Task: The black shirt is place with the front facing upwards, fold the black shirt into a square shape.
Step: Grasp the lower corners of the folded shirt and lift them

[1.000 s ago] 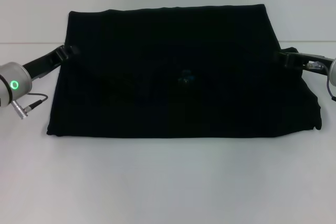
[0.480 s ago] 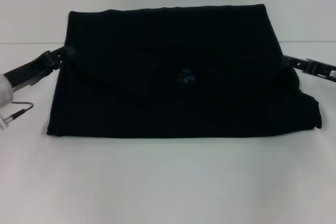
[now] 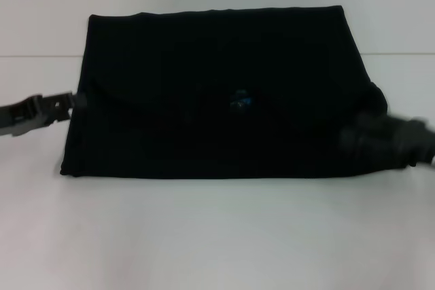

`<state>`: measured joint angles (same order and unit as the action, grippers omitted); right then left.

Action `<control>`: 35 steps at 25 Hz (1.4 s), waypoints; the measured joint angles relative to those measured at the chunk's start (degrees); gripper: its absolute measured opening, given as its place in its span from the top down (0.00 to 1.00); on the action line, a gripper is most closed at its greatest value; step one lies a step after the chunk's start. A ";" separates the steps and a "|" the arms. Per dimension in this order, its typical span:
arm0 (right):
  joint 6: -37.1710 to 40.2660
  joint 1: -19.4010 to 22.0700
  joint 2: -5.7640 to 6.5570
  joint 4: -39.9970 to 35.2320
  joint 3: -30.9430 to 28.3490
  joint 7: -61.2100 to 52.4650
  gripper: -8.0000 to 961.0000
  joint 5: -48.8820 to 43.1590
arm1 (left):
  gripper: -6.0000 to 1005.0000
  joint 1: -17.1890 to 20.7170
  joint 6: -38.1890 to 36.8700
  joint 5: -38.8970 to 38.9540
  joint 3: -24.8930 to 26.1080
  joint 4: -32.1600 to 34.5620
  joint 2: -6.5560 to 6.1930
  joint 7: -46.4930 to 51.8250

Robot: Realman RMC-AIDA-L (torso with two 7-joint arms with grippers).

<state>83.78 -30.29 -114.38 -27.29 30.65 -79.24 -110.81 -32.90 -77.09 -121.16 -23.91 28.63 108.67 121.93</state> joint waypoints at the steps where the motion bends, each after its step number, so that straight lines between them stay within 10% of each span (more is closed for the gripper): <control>1: 1.20 0.35 -0.69 0.03 0.11 2.92 0.22 -0.73 | 0.32 0.15 -0.53 -1.67 -0.03 1.38 0.07 0.09; 9: 4.73 2.00 -5.19 0.62 2.47 18.97 0.21 -2.93 | 0.14 -0.88 0.79 -8.07 -3.61 3.01 0.75 0.00; 35: 3.01 -0.23 -5.32 2.16 5.56 19.24 0.21 -3.27 | 0.14 -2.20 13.01 -9.44 -9.98 1.43 2.93 0.85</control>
<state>86.79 -30.52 -119.70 -25.13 36.21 -60.00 -114.08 -35.10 -64.08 -130.61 -33.90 30.06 111.60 122.79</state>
